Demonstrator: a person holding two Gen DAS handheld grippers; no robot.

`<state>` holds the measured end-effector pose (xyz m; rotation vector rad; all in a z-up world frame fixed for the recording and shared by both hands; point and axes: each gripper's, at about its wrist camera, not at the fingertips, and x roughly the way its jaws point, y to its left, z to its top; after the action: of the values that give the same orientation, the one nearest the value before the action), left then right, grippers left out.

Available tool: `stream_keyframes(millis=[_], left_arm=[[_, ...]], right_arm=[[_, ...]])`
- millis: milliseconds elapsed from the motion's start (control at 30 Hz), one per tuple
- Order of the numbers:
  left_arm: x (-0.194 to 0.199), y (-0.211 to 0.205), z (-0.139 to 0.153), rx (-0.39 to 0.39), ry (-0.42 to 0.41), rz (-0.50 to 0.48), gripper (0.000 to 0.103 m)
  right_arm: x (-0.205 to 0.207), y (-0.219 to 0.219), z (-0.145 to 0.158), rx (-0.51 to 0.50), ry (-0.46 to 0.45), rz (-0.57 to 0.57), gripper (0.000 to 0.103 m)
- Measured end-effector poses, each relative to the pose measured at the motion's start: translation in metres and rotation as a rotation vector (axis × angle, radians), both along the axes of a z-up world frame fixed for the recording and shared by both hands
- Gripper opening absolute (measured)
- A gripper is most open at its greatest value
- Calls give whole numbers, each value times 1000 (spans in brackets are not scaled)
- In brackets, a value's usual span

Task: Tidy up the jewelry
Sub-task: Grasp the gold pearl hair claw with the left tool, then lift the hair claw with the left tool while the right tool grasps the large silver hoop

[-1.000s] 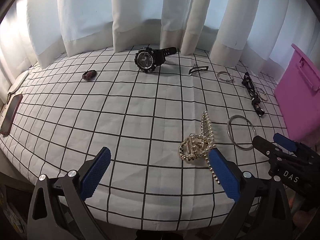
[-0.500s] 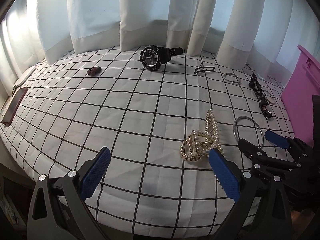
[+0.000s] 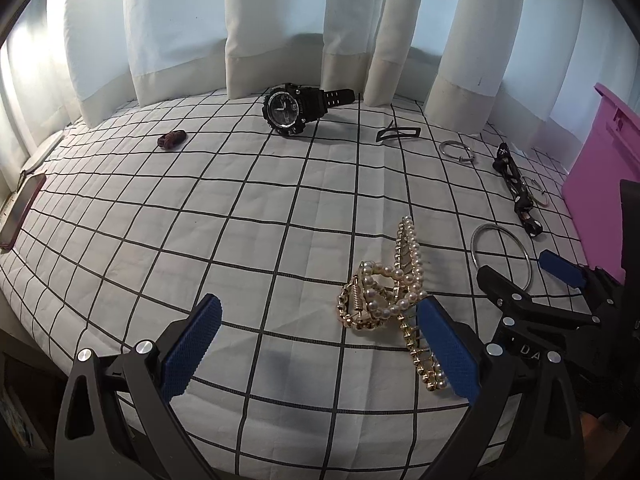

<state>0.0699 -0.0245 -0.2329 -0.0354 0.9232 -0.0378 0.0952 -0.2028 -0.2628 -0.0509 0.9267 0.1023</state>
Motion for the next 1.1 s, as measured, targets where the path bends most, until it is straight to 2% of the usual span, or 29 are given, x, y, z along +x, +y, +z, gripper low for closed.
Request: stream_keyframes(millis=[267, 400, 567, 600, 633, 733, 767, 833, 933, 1100], left_arm=[[11, -7, -6, -62, 16, -18, 97], [19, -5, -18, -147, 59, -33, 98], [19, -7, -19, -154, 21, -38, 96], [19, -8, -18, -155, 17, -43, 91], [19, -9, -17, -162, 7, -58, 77], [19, -12, -12, -205, -4, -103, 47], [18, -13, -11, -215, -8, -116, 42], [17, -12, -11, -214, -9, -112, 40], [17, -2, -11, -253, -1, -96, 40], [16, 14, -7, -236, -11, -56, 40]], right_arm=[[9, 1, -2, -3, 10, 6, 93], [8, 0, -2, 3, 4, 6, 94], [10, 1, -2, -1, 8, -4, 94], [10, 1, -2, -3, 8, -5, 94], [10, 1, -2, -3, 7, -5, 94], [10, 0, -2, -2, 5, -7, 94], [10, 0, -2, -2, 5, -7, 94], [10, 0, -2, -3, 6, -7, 94], [10, 0, -2, -3, 6, -7, 94], [7, 0, -1, 7, -7, -2, 92]])
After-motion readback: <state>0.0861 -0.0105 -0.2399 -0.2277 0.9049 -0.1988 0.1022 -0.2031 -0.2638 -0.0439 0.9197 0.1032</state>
